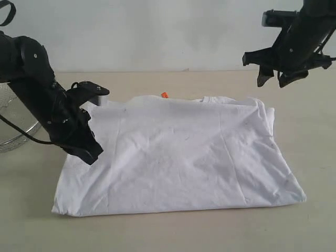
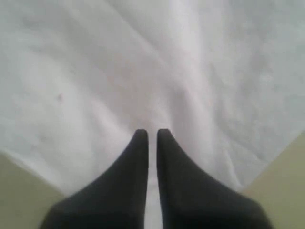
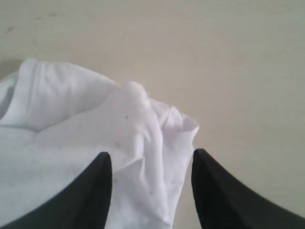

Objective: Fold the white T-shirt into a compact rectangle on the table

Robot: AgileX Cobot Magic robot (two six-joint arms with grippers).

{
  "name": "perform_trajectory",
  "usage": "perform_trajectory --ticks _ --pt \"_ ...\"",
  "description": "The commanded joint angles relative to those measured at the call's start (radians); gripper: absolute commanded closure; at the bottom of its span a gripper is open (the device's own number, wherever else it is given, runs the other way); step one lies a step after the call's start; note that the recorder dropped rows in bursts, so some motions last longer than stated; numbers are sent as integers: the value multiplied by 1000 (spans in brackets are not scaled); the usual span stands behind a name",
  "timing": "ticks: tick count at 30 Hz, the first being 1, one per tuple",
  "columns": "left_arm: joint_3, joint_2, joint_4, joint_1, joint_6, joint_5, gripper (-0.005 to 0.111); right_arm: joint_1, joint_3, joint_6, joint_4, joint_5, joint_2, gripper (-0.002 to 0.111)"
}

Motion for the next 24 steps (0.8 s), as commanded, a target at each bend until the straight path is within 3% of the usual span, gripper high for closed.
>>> perform_trajectory --ticks 1,3,8,9,24 --pt "2 -45 -91 -1 48 28 102 22 62 -67 104 77 -44 64" --pt "2 -42 -98 -1 48 32 102 51 152 -98 128 55 -57 69" --pt "2 -10 -83 -1 44 57 102 111 386 -108 123 -100 -102 106" --pt "2 -4 -83 -1 44 55 102 114 424 -108 123 -135 -104 108" --pt "45 85 -86 -12 37 1 102 122 661 -105 127 -242 -112 108"
